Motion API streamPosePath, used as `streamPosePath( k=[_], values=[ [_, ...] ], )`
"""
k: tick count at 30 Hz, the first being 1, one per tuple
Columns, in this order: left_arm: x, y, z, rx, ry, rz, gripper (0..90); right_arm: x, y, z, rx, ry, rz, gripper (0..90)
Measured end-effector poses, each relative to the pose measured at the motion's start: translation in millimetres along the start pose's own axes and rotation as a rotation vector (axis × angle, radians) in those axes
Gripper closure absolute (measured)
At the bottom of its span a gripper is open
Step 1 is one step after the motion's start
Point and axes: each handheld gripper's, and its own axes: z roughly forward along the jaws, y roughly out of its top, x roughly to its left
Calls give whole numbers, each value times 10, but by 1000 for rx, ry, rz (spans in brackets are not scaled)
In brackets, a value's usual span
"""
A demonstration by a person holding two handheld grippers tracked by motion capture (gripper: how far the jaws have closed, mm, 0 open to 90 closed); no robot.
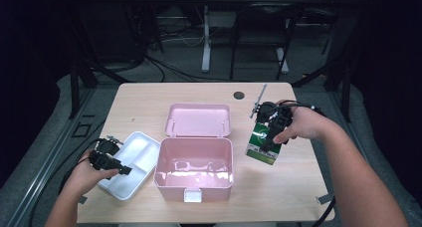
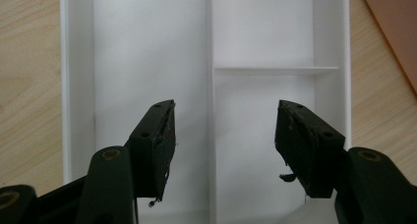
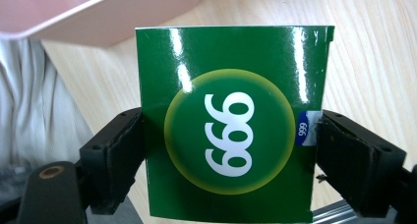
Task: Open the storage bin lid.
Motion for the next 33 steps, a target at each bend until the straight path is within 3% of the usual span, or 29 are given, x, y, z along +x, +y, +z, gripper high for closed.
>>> streamPosePath(
  k=[8,26,33],
  values=[
    [15,-8,15,4,-4,-6,408,133,86,-75,27,-18,-126,156],
    [12,-4,16,3,-5,-4,408,311,280,-343,0,37,-220,157],
    [9,-3,11,2,-6,-1,408,409,414,-430,-5,27,-258,156]
  ],
)
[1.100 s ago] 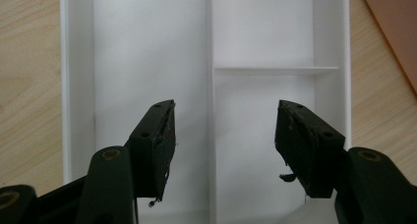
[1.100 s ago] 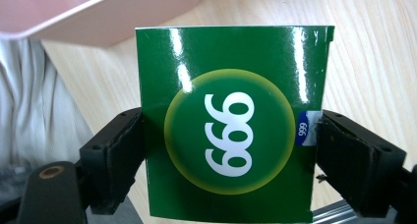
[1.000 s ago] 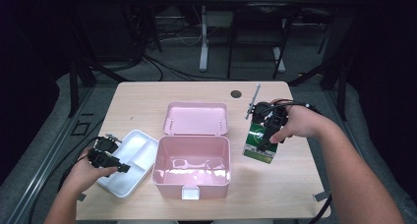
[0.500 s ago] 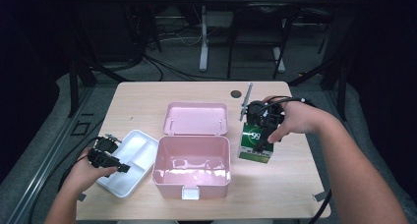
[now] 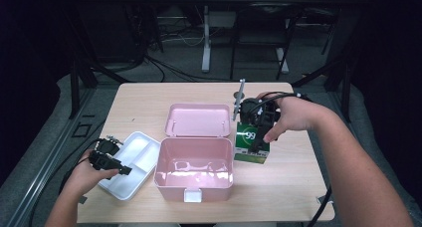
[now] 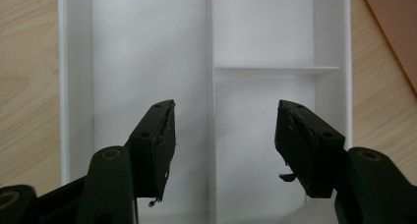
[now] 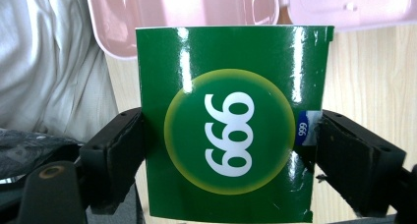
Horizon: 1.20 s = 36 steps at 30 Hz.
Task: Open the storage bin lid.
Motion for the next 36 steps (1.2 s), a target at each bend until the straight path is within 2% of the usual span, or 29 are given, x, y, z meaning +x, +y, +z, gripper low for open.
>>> streamPosePath(
  k=[3,22,36],
  values=[
    [-1,0,1,0,1,-1,409,26,75,-13,0,-13,-7,157],
    [-5,7,4,1,-1,3,409,149,541,148,6,12,-101,156],
    [-7,8,3,0,-1,4,409,166,687,242,-1,11,-124,156]
  ],
)
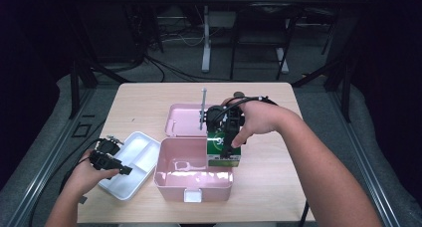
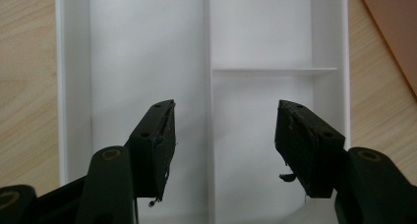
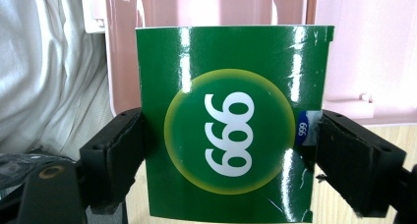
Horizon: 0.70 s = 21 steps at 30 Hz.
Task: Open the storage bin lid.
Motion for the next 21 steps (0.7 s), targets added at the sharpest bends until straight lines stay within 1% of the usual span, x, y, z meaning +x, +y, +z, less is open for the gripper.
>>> streamPosePath(
  k=[1,2,4,7,10,12,14,16,20,21],
  values=[
    [0,0,1,0,0,0,409,-1,10,2,8,2,-4,156],
    [1,1,2,0,0,1,409,1,17,16,-1,3,-4,156],
    [1,2,2,0,1,1,408,-2,35,29,4,3,-11,156],
    [3,1,6,1,1,2,409,-4,53,63,-13,11,0,156],
    [5,2,8,3,0,3,409,0,70,103,-11,13,-6,156],
    [5,1,9,3,-1,2,408,-2,84,123,3,9,-13,156],
    [8,1,8,3,-1,3,408,3,96,136,-2,12,-7,156],
    [8,2,6,3,0,3,409,8,110,141,2,7,-19,156],
    [0,4,13,2,-2,2,409,37,149,144,5,15,-18,156],
    [-2,5,15,1,-2,3,409,41,161,143,9,16,-24,156]
  ],
)
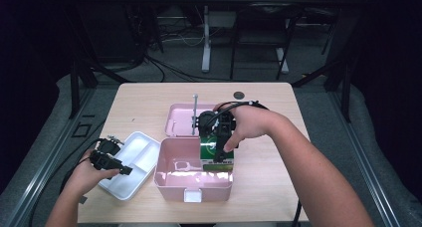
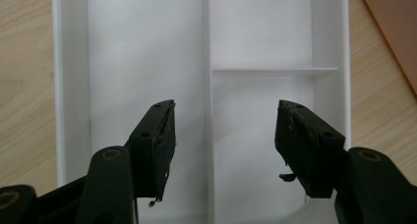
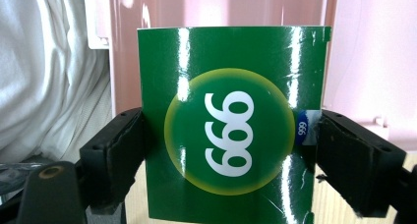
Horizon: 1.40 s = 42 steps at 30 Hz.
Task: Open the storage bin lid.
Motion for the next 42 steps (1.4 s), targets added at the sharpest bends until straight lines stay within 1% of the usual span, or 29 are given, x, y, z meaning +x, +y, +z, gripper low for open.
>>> streamPosePath(
  k=[4,7,8,10,14,18,20,22,28,35,42],
  values=[
    [-3,1,0,1,0,0,409,11,44,25,-3,5,-8,156],
    [4,-2,0,1,0,1,409,1,62,54,7,0,-18,156],
    [7,-2,0,2,-1,0,408,3,64,67,6,2,-12,156],
    [10,-2,-2,1,0,-1,409,0,69,83,12,1,-17,156],
    [6,-1,-2,1,0,-1,409,-2,59,138,-3,13,-2,156],
    [2,0,1,0,0,-2,408,-4,57,207,24,1,-18,156],
    [4,0,0,1,-1,-1,409,-9,48,248,9,13,-2,156],
    [8,0,4,2,0,0,409,-14,38,299,-3,23,4,156],
    [9,1,12,6,-1,0,409,-23,17,471,21,35,6,155],
    [6,2,19,8,3,2,409,-32,-13,612,15,37,14,155],
    [6,3,26,8,1,1,409,-42,-30,736,23,36,15,155]
  ],
)
